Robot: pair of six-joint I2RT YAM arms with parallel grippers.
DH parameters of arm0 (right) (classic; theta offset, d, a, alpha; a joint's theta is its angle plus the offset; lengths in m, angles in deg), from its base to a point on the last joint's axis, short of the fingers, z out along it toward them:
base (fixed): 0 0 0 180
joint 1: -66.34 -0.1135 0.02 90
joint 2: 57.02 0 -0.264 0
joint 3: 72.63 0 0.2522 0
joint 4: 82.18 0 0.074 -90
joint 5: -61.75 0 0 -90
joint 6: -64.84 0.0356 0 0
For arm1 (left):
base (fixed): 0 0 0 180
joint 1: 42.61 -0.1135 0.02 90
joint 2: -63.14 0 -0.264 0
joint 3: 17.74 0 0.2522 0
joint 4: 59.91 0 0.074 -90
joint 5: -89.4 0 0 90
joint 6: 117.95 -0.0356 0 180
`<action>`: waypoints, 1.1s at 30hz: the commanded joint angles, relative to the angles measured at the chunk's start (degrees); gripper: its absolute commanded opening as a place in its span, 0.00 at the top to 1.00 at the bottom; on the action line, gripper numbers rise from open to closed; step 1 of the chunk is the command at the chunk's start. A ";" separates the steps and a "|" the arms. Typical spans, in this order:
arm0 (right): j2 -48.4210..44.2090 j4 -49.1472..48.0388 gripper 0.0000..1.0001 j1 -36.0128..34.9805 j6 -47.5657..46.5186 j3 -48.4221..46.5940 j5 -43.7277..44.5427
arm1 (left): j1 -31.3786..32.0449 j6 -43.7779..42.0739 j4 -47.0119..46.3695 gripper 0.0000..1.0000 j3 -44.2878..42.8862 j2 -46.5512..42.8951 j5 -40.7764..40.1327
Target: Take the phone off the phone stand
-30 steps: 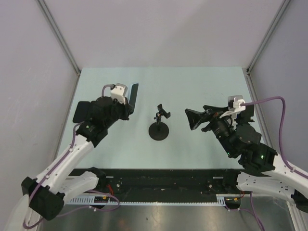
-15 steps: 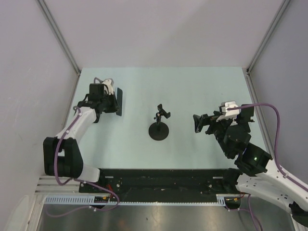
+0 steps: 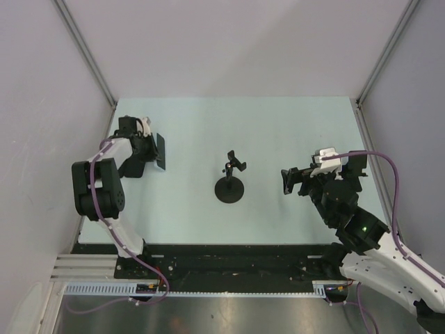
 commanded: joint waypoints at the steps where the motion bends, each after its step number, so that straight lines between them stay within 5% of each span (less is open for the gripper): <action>1: -0.03 -1.40 0.00 0.88 -1.15 0.06 -2.37 | -1.45 -3.64 -0.06 1.00 -3.14 2.15 6.01; 11: 0.41 -1.22 0.00 2.37 -0.97 0.32 -3.95 | -2.33 -5.58 3.01 0.98 -2.71 3.82 7.96; 15: -0.21 -0.87 0.00 2.46 -0.79 0.32 -4.13 | -2.51 -5.66 3.54 0.64 -1.92 3.56 2.25; 33: -0.12 -0.34 0.00 2.38 -0.53 0.24 -4.13 | 1.80 -6.28 3.90 0.25 -2.62 1.63 -10.24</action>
